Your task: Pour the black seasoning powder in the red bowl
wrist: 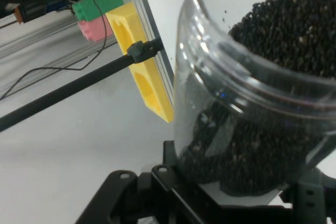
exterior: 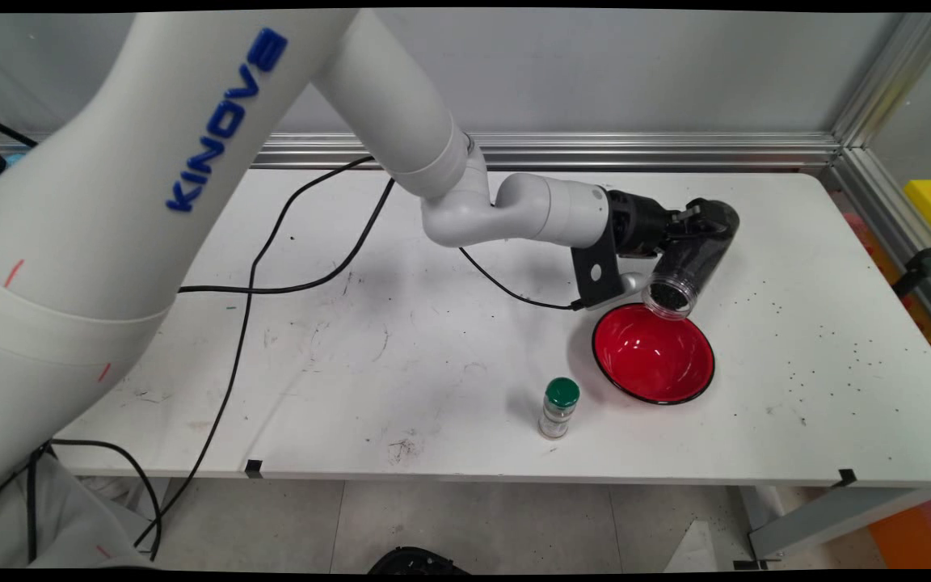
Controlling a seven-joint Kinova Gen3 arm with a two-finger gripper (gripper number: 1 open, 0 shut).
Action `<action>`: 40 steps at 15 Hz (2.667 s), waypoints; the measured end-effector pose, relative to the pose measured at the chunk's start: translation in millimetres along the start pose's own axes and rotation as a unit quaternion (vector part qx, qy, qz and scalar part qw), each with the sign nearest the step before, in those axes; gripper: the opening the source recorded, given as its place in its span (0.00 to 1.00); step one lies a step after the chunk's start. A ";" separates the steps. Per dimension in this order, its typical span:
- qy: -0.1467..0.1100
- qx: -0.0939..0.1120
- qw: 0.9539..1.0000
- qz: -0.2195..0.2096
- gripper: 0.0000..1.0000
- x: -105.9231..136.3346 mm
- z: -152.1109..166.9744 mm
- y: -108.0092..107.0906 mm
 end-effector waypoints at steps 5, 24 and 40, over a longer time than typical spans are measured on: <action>0.002 0.006 0.999 0.037 0.00 2.4 -1.9 -1.3; -0.008 0.017 0.993 0.116 0.00 6.8 -9.1 -7.8; -0.023 0.026 0.988 0.150 0.00 6.7 -11.1 -10.9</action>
